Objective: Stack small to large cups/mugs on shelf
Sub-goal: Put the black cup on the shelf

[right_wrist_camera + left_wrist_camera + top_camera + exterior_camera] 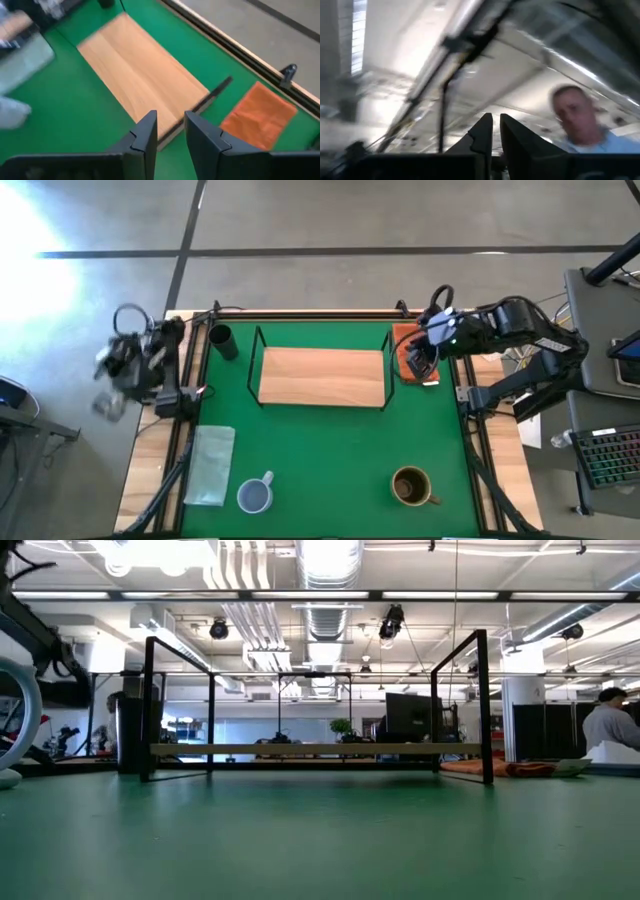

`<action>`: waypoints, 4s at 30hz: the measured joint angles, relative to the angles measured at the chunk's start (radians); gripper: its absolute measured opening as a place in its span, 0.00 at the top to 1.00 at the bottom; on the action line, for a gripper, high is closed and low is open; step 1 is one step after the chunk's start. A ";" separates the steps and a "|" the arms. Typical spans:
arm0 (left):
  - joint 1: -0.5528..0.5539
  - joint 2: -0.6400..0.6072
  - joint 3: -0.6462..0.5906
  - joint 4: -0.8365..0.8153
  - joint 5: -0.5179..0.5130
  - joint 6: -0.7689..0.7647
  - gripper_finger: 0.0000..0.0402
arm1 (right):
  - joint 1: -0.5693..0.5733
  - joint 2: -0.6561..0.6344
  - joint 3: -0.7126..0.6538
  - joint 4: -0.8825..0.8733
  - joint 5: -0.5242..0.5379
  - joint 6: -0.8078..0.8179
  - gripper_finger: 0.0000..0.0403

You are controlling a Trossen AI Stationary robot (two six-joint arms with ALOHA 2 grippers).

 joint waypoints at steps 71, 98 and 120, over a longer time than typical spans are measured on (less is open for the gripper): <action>2.685 1.212 1.296 -1.707 1.294 -1.113 0.99 | -0.218 -0.022 0.028 0.115 0.011 -0.378 0.83; 2.524 1.334 1.262 -2.367 0.339 -0.539 1.00 | -0.220 -0.022 0.014 0.120 0.011 -0.430 0.83; 2.499 1.266 1.067 -2.215 0.414 -0.656 0.50 | -0.220 -0.021 -0.009 0.192 0.011 -0.415 0.83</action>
